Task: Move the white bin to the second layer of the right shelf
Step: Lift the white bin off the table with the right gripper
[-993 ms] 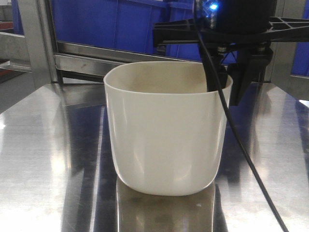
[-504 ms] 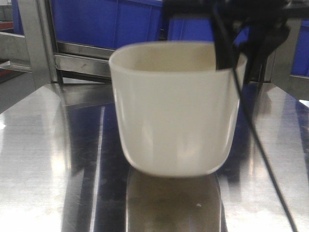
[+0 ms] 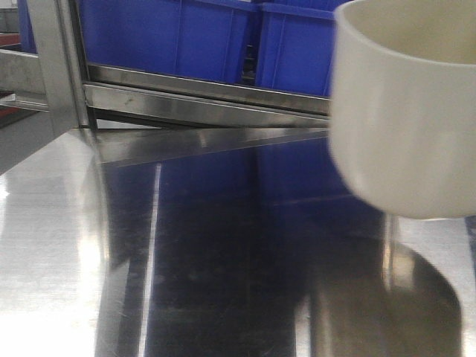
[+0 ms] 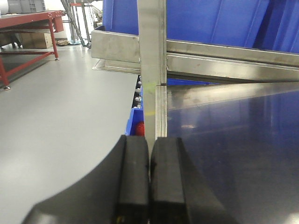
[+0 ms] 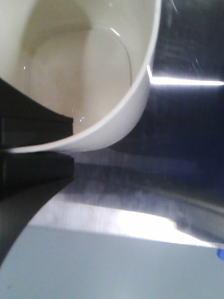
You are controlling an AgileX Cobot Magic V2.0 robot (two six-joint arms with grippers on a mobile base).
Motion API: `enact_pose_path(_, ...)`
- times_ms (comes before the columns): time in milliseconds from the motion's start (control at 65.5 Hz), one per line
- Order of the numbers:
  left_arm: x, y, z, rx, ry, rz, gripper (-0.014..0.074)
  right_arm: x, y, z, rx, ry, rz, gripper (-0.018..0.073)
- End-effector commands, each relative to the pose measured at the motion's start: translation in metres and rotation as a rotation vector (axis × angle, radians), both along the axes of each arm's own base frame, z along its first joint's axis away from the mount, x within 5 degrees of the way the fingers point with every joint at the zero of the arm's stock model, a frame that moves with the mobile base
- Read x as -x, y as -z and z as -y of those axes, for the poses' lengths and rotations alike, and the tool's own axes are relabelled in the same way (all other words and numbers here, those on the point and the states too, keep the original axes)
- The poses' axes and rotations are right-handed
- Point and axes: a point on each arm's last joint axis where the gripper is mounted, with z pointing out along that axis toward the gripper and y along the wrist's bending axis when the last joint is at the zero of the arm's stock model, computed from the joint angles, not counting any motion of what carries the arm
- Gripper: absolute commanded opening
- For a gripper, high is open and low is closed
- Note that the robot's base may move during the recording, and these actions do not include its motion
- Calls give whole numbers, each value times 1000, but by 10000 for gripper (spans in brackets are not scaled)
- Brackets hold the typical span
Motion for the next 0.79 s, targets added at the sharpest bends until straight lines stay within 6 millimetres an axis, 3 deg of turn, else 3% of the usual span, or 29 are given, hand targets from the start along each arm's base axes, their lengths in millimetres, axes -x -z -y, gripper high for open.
enact_pose_path(0,0,4,0,7,2,65,85,9,-16,20,-39,-5,176,48)
enact_pose_path(275,0,4,0,7,2,65,85,45,5,55,-61,104,244,48)
enact_pose_path(473,0,4,0,7,2,65,85,72,17,58,-66,108,291,48)
enact_pose_path(779,0,4,0,7,2,65,85,120,14,61,-86,103,474,48)
